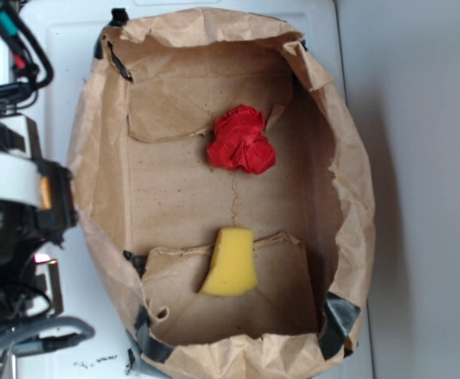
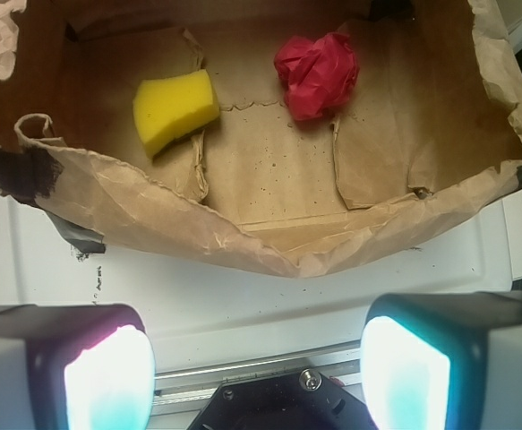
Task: Grab the green sponge.
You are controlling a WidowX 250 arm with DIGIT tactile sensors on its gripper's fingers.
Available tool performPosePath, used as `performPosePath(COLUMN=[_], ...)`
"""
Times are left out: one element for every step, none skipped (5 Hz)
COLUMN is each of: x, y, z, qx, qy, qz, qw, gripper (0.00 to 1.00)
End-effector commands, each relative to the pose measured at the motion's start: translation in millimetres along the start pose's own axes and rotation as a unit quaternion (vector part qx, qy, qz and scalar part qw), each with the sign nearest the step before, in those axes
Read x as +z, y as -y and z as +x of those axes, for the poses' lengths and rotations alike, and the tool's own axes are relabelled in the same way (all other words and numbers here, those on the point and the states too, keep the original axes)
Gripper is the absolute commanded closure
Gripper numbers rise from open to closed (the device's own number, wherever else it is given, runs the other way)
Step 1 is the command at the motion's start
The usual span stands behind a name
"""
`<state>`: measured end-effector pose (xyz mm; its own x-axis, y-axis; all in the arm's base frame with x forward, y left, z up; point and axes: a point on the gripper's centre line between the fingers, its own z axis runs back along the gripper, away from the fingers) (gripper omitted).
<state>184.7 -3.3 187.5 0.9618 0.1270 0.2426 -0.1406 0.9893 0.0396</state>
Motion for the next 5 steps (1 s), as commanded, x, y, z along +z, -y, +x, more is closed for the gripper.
performPosePath(x=[-27.3, -39.6, -50.0, -59.5, -44.0], y=[11.1, 11.7, 6.7, -4.4, -18.3], z=[27.2, 36.0, 53.0, 72.5, 82.3], qx=[0.044, 0.054, 0.081, 0.115, 0.136], qy=[0.017, 0.021, 0.022, 0.009, -0.006], qz=[0.043, 0.056, 0.062, 0.055, 0.018], qw=[0.998, 0.997, 0.995, 0.992, 0.990], gripper=[0.00, 0.00, 0.00, 0.00, 0.00])
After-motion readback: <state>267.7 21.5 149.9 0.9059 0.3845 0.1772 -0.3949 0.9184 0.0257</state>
